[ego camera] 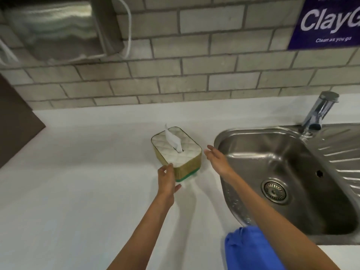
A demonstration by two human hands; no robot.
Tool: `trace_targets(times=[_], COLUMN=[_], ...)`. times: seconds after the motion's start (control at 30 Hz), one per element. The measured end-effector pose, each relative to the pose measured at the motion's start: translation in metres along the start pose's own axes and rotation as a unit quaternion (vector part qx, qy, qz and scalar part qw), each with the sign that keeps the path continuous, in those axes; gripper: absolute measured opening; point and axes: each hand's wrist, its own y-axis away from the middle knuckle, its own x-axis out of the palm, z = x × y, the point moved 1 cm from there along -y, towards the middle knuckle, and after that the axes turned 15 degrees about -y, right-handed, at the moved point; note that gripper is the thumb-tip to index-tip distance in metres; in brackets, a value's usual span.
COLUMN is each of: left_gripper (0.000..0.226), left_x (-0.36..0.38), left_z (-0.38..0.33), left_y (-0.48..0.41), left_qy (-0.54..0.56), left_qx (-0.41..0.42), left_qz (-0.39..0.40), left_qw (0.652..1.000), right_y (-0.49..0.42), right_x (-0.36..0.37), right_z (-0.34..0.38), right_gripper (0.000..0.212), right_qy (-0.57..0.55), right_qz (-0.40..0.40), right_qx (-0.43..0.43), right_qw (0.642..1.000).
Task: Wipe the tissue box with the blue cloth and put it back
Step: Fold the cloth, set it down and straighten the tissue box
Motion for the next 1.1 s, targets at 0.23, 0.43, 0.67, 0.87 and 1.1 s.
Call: trace_targets(times=[0.23,0.43,0.67,0.87,1.1], left_gripper=[0.051,0.042,0.041,0.038,0.035], left_x=[-0.007,-0.041,-0.063,-0.054,-0.038], left_z=[-0.007,-0.026,-0.061,-0.081,-0.111], left_y=[-0.03,-0.077,-0.147,-0.197,-0.235], left_qy=[-0.007,-0.024,-0.029,-0.029,-0.089], left_qx=[-0.025,0.022,0.051,0.062,0.087], left_qz=[0.015,-0.002,-0.025,-0.038,-0.063], left_qw=[1.0,0.999,0.998,0.997,0.99], right_y=[-0.021,-0.036,-0.083,-0.116,-0.14], right_x=[0.02,0.025,0.028,0.034,0.034], right_z=[-0.008,-0.015,-0.003,0.006,0.008], right_gripper=[0.033,0.036,0.046,0.053,0.061], right_qy=[-0.013,-0.064,-0.014,0.024,0.071], right_qz=[-0.026,-0.012,-0.072,-0.071,-0.117], right_qx=[-0.051,-0.01,0.005,-0.018,-0.036], right_qw=[0.998,0.998,0.997,0.997,0.99])
